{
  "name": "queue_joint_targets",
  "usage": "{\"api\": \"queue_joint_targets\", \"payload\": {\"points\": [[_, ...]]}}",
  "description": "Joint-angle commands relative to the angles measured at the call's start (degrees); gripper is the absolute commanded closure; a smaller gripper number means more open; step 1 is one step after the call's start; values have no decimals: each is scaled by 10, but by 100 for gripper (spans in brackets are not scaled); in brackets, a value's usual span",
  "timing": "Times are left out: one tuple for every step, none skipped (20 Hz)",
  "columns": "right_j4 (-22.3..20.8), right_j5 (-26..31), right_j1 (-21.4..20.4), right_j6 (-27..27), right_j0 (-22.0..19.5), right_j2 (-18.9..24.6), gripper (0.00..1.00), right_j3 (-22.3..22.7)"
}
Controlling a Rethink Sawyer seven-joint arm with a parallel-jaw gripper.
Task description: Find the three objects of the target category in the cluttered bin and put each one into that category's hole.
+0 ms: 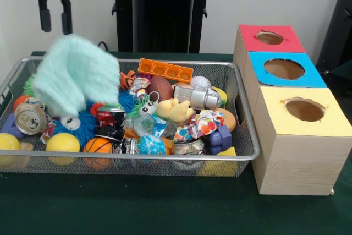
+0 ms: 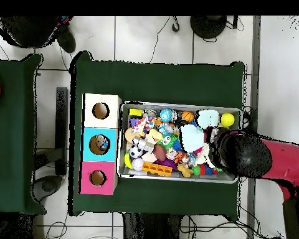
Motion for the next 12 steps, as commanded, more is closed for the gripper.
{"api": "queue_joint_targets", "payload": {"points": [[-42, -35, 22, -166, -36, 73, 0, 6], [-45, -34, 23, -167, -39, 78, 0, 6], [-46, -33, 23, -167, -42, 83, 0, 5], [-48, -30, 25, -169, -44, 87, 0, 3], [-49, -24, 27, -171, -46, 91, 0, 0], [-50, -17, 28, -173, -47, 95, 0, -3], [-52, -12, 29, -175, -49, 98, 0, -6], [-54, -8, 29, -176, -51, 101, 0, -7], [-56, -4, 30, -178, -54, 104, 0, -8], [-57, 1, 30, -177, -55, 106, 0, -9], [-57, 14, 29, -170, -51, 101, 0, -13], [-58, 25, 27, -166, -48, 98, 0, -16]]}}
